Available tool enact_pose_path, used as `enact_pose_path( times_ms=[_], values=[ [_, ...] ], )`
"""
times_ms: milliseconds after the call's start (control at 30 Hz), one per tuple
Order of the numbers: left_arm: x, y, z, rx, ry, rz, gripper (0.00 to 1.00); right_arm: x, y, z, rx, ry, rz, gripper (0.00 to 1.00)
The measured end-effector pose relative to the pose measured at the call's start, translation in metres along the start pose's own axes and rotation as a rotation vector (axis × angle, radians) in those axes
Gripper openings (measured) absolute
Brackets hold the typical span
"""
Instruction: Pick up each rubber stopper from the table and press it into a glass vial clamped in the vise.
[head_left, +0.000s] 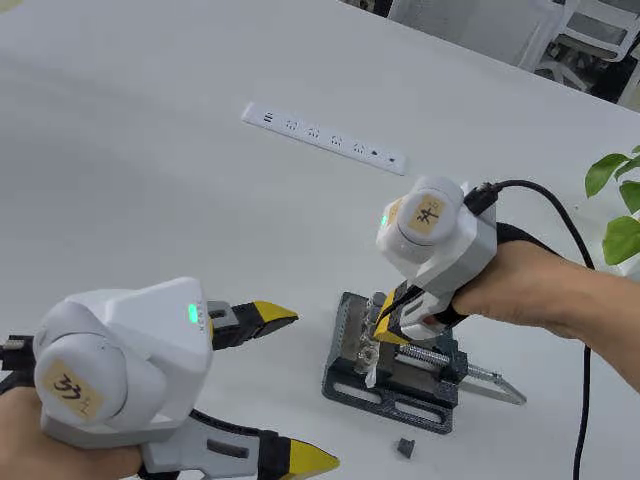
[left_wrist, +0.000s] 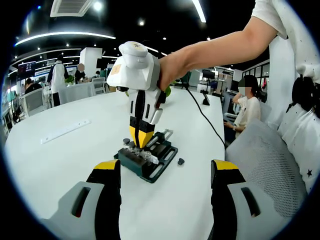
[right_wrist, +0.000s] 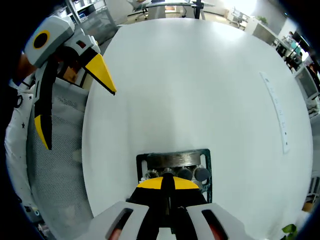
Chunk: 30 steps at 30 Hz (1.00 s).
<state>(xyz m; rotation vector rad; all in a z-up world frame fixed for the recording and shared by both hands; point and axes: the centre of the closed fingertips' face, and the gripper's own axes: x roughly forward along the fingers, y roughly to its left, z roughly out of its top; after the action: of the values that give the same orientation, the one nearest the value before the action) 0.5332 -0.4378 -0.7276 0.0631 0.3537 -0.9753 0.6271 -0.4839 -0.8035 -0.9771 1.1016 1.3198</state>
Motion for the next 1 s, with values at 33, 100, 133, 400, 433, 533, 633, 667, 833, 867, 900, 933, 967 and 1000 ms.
enact_pose_path(
  times_ms=[33, 100, 133, 400, 433, 533, 633, 667, 833, 867, 900, 933, 967, 1000],
  values=[
    [-0.0002, -0.0006, 0.0002, 0.0, 0.001, 0.001, 0.72, -0.0005, 0.0018, -0.0009, 0.006, -0.01, -0.002, 0.0],
    [-0.0005, -0.0008, 0.0, -0.001, 0.001, 0.002, 0.72, -0.0004, 0.0019, -0.0009, 0.01, -0.019, -0.004, 0.0],
    [-0.0006, -0.0014, 0.0003, -0.002, 0.001, 0.004, 0.72, -0.0001, 0.0017, -0.0006, 0.014, -0.025, -0.006, 0.0],
    [-0.0013, -0.0031, 0.0014, -0.006, 0.0, 0.01, 0.72, -0.0018, 0.0037, -0.0006, 0.002, -0.019, -0.016, 0.0],
    [-0.0014, -0.0033, 0.0015, -0.006, 0.0, 0.01, 0.72, -0.0018, 0.0037, -0.0006, 0.001, -0.018, -0.016, 0.0],
    [-0.0019, -0.0018, 0.001, -0.008, -0.001, 0.012, 0.72, -0.0016, 0.004, -0.0001, -0.004, -0.004, -0.024, 0.0],
    [-0.0011, -0.001, 0.0014, -0.01, -0.003, 0.013, 0.71, -0.0016, 0.0036, 0.0007, 0.008, 0.013, -0.024, 0.0],
    [-0.0009, -0.0009, 0.0012, -0.01, -0.003, 0.012, 0.71, -0.0016, 0.0041, 0.0007, 0.002, 0.019, -0.026, 0.0],
    [0.0006, -0.0004, 0.0034, -0.009, -0.009, 0.011, 0.71, 0.0004, 0.0067, 0.0019, -0.056, 0.093, -0.056, 0.0],
    [0.001, 0.0001, 0.0044, -0.01, -0.011, 0.012, 0.71, 0.0006, 0.0057, 0.0009, -0.087, 0.135, -0.066, 0.0],
    [0.0013, 0.0005, 0.0049, -0.01, -0.012, 0.013, 0.71, 0.0004, 0.0062, 0.0019, -0.11, 0.147, -0.063, 0.0],
    [0.0018, 0.001, 0.0055, -0.01, -0.013, 0.014, 0.71, 0.001, 0.0066, 0.0033, -0.078, 0.142, -0.057, 0.0],
    [0.0025, 0.0013, 0.0065, -0.008, -0.014, 0.014, 0.71, 0.0011, 0.0055, 0.0032, -0.078, 0.151, -0.048, 0.0],
    [0.0025, 0.0016, 0.0067, -0.006, -0.015, 0.014, 0.71, 0.001, 0.0054, 0.0029, -0.082, 0.153, -0.04, 0.0]
  ],
)
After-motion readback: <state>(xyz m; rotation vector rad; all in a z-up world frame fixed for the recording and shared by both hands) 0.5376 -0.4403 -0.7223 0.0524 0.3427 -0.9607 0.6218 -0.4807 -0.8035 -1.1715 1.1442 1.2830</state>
